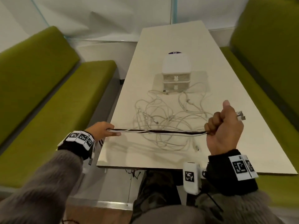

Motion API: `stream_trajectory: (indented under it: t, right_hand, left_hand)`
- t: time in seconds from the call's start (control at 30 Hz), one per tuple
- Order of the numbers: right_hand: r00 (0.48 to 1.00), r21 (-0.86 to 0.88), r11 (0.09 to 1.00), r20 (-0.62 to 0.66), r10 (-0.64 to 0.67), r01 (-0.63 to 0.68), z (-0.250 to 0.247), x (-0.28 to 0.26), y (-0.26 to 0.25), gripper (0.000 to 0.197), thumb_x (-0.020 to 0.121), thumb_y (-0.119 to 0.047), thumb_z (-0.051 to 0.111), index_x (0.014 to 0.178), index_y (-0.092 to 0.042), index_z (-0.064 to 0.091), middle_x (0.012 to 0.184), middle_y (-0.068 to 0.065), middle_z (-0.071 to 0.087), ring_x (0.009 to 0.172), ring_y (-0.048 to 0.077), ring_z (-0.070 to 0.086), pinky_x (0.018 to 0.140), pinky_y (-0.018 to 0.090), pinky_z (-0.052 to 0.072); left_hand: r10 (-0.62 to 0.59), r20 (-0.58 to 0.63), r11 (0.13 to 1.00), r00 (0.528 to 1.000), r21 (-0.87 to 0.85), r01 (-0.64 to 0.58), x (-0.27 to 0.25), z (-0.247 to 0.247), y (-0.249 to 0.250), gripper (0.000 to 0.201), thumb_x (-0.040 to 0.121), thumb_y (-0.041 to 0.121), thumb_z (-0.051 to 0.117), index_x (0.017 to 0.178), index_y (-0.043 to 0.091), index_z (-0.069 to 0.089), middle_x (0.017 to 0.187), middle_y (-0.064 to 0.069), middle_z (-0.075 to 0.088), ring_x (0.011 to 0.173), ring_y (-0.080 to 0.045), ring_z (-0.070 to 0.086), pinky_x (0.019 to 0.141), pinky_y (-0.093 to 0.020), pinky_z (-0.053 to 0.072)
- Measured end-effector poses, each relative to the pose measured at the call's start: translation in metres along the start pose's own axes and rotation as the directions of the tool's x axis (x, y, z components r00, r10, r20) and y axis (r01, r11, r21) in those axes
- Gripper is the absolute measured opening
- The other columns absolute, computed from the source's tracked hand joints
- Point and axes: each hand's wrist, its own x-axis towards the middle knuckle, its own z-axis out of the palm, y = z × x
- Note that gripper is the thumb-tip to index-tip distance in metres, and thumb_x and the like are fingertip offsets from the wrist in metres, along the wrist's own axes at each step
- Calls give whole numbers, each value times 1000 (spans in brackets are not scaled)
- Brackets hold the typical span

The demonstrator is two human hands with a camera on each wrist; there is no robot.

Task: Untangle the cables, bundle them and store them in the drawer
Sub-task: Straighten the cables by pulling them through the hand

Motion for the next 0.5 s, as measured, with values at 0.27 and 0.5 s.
stream_trajectory:
  t: [0.27, 0.5]
  right_hand:
    - [994, -41, 994, -57, 96, -99, -12, 3, 6, 53, 98, -46, 42, 56, -19, 26, 44, -2, 24, 35, 14, 19, 36, 18, 20]
    - [996, -32, 996, 25, 82, -82, -4, 0, 10, 50, 94, -44, 50, 58, -20, 25, 47, -5, 18, 40, 11, 12, 39, 21, 10]
  left_hand:
    - [97, 55, 972, 994, 211, -107, -1, -17, 42, 87, 66, 45, 63, 143, 26, 26, 142, -10, 35, 131, -29, 28, 109, -40, 25]
    - [682, -140, 728, 718, 39, -684, -43, 28, 200, 73, 89, 56, 47, 147, 21, 20, 145, 1, 38, 131, -13, 31, 107, -22, 21]
